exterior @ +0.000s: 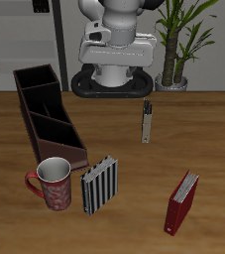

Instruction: Place the red book into the right desk caddy's left compartment and place the red mug into the right desk caddy's right compartment

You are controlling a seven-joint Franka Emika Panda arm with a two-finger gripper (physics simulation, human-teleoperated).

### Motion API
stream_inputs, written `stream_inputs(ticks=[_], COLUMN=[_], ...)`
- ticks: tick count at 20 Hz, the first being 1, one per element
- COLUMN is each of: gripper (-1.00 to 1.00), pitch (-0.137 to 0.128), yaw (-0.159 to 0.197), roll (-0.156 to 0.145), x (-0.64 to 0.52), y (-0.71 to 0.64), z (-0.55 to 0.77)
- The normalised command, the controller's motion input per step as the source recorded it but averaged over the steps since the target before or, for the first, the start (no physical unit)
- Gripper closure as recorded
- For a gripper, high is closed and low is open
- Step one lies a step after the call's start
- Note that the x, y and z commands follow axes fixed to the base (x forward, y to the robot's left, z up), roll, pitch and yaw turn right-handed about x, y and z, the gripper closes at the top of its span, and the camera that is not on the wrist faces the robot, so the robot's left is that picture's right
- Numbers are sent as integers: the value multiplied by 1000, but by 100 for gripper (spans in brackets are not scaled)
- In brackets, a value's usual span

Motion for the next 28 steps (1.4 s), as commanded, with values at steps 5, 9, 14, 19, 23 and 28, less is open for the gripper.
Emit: stream_inputs(ticks=[5,9,14,19,23,28], gripper=[-100,-100,-100,-100,-100,-100], pitch=[-13,-43,-39,50,-3,-20], yaw=[15,11,4,-55,-21,0], roll=[-1,32,72,71,-6,25], x=[59,150,227,234,243,264], y=[53,104,114,71,99,193], z=[14,136,199,67,138,145])
